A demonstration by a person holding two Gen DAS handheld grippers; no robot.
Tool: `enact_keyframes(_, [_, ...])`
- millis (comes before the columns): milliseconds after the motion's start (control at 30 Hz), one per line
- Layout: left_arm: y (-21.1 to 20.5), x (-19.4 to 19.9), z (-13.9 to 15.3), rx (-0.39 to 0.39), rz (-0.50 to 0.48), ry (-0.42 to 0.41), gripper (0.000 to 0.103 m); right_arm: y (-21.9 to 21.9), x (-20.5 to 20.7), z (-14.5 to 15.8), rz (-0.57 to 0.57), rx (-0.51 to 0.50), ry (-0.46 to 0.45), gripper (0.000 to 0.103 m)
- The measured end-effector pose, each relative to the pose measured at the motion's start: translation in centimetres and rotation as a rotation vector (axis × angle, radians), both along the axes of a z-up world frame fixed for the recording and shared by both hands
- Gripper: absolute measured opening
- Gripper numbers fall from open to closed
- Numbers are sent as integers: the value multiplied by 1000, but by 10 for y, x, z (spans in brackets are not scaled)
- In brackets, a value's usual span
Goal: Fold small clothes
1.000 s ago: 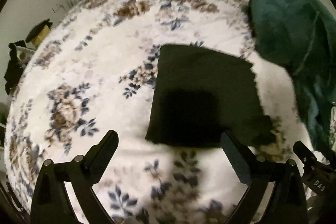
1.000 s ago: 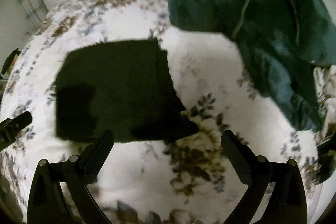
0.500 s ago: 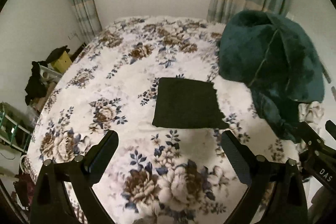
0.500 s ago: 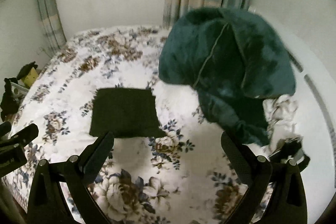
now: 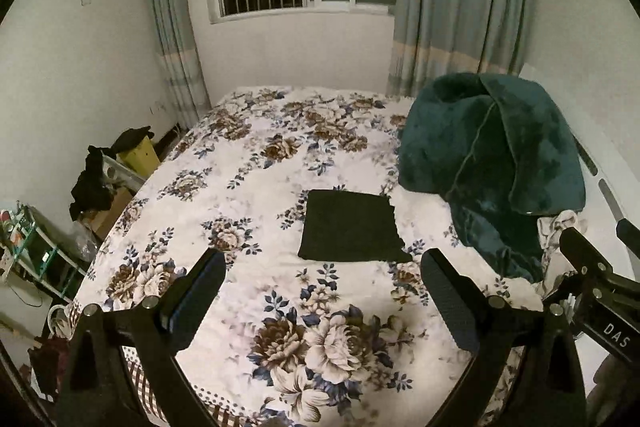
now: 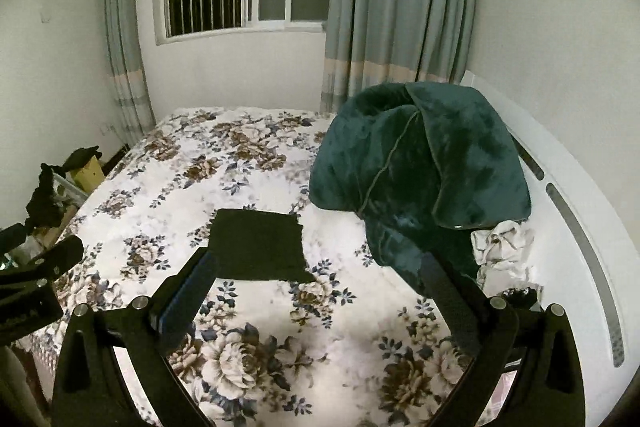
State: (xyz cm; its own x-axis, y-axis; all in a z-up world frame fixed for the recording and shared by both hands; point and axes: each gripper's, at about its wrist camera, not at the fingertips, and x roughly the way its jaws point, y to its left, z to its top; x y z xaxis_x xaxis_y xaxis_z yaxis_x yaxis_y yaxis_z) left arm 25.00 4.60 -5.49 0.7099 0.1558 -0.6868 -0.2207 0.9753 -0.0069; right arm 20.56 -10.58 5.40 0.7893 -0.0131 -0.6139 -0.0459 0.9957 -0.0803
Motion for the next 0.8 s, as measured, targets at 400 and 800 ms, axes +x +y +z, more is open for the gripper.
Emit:
enact_keyframes(400, [-11,-35,10,-5,19,-16,100,-9,-41,28,35,10,-41,103])
enact_keyframes(800, [-13,-50,15,5,34,-29,103,-15,-45,30,53,28,-39,103])
